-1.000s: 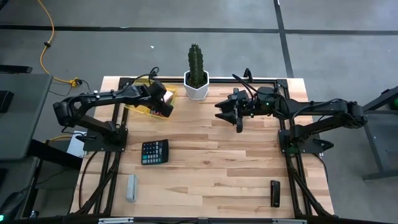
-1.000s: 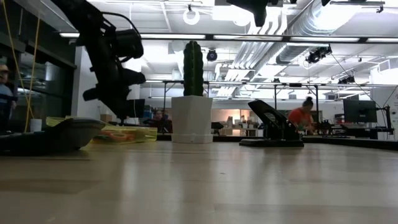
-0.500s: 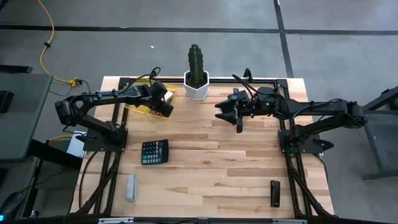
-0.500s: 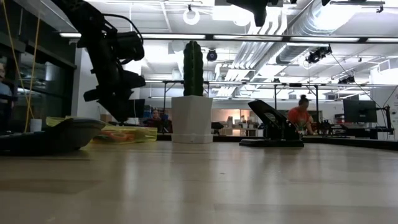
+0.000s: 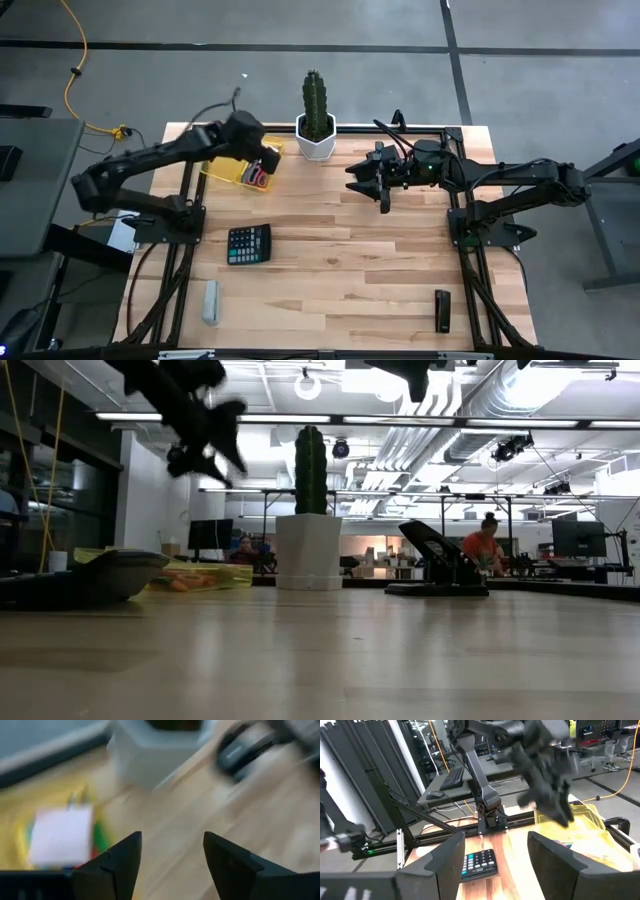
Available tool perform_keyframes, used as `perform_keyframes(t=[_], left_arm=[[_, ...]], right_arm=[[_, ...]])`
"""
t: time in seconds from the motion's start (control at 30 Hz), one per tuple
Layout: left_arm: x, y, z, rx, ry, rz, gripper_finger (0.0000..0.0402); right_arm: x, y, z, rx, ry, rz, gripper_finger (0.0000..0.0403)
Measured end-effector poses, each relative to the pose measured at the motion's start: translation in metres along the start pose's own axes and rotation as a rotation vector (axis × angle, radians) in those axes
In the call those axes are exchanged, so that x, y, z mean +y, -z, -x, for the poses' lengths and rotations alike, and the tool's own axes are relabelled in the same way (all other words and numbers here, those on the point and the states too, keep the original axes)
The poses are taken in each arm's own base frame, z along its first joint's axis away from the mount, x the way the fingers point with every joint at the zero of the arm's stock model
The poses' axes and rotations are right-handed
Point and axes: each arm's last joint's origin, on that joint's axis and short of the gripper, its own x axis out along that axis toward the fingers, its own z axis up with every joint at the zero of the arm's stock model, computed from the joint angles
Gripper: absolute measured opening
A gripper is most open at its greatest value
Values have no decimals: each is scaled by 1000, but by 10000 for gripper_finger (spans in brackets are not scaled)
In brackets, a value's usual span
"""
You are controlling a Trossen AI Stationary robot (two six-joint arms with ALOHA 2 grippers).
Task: Pack school essentials
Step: Return to Home Position
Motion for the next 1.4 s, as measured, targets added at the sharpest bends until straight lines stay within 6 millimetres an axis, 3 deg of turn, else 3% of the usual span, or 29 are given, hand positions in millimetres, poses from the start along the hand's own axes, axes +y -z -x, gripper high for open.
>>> perform_keyframes(t=[0.13, 0.3, 0.5, 0.63, 0.97, 1.1, 1.23, 1.4], left_arm=[[-23, -11, 42, -271, 190, -50, 202], [-52, 2, 85, -607, 461, -149, 196], [-73, 36, 97, -787, 706, -231, 182], [-78, 43, 106, -828, 743, -303, 170], [-80, 47, 112, -829, 786, -319, 155], [-79, 51, 112, -805, 803, -358, 111], [-70, 72, 96, -799, 761, -385, 17], [-44, 110, 70, -807, 791, -285, 5]], right_arm=[[0, -1, 0, -10, -2, 2, 206], [1, -3, 0, -32, -7, 5, 206], [1, -5, 0, -50, -11, 4, 206], [1, -7, 0, -73, -15, 6, 206], [3, -11, 3, -103, -22, 10, 206], [3, -11, 4, -101, -24, -13, 206], [3, -11, 4, -100, -26, -50, 206], [3, -11, 4, -100, -26, -70, 206]])
